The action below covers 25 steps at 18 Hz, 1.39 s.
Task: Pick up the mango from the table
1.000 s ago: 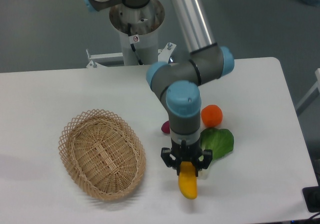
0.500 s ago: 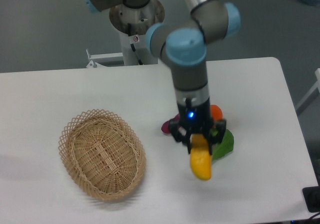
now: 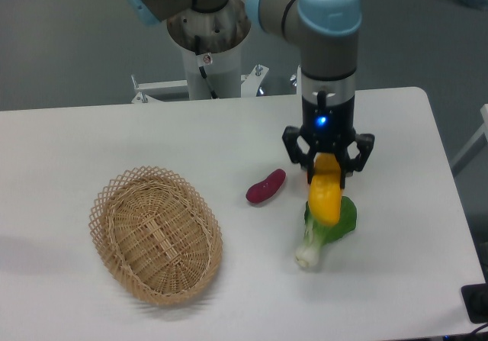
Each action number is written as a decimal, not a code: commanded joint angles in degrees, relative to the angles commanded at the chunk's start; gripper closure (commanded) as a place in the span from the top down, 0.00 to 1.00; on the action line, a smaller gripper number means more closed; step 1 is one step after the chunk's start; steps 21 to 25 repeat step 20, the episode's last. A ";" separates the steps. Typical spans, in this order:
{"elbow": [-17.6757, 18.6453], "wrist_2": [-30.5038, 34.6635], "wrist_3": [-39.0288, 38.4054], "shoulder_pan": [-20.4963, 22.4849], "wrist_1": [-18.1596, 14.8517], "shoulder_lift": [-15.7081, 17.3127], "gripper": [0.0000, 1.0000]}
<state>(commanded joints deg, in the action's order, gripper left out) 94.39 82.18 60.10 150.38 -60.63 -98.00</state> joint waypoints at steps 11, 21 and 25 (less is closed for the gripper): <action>-0.09 0.09 1.69 0.09 -1.51 0.09 0.55; 0.00 0.09 1.60 0.09 -1.59 0.36 0.55; 0.00 0.09 1.60 0.09 -1.59 0.36 0.55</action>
